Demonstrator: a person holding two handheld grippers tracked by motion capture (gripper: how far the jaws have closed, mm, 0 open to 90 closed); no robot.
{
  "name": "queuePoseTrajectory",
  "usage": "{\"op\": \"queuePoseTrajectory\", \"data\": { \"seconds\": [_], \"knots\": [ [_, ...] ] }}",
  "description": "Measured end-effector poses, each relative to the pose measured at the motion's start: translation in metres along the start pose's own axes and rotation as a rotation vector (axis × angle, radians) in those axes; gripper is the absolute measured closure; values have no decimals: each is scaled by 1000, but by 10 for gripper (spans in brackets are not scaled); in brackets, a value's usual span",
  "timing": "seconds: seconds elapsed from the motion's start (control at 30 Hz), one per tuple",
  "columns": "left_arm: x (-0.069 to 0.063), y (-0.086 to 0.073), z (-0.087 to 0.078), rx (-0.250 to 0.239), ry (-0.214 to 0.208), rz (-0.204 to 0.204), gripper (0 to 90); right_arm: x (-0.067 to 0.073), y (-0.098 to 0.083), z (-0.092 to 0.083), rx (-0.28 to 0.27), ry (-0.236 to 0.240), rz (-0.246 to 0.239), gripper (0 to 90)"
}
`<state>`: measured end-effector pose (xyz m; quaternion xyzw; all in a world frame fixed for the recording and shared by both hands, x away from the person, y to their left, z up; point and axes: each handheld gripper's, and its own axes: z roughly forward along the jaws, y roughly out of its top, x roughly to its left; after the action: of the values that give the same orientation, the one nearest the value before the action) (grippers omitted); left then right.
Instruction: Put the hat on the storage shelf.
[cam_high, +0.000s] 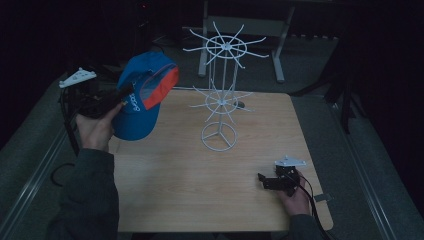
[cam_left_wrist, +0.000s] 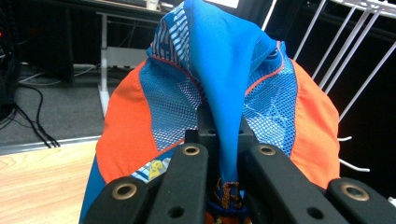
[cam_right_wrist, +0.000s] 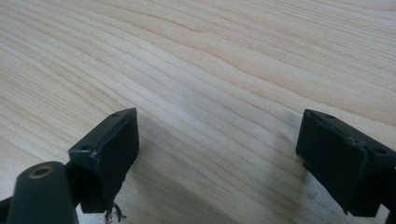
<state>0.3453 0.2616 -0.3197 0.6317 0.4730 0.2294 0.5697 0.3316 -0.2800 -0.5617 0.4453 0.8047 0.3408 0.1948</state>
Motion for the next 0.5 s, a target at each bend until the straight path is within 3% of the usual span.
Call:
{"op": "queuePoseTrajectory", "data": {
  "seconds": [0.5],
  "knots": [
    [2,5,-3,-43,-53,-57,891,0,0,0,0,0,-1,131]
  ]
}}
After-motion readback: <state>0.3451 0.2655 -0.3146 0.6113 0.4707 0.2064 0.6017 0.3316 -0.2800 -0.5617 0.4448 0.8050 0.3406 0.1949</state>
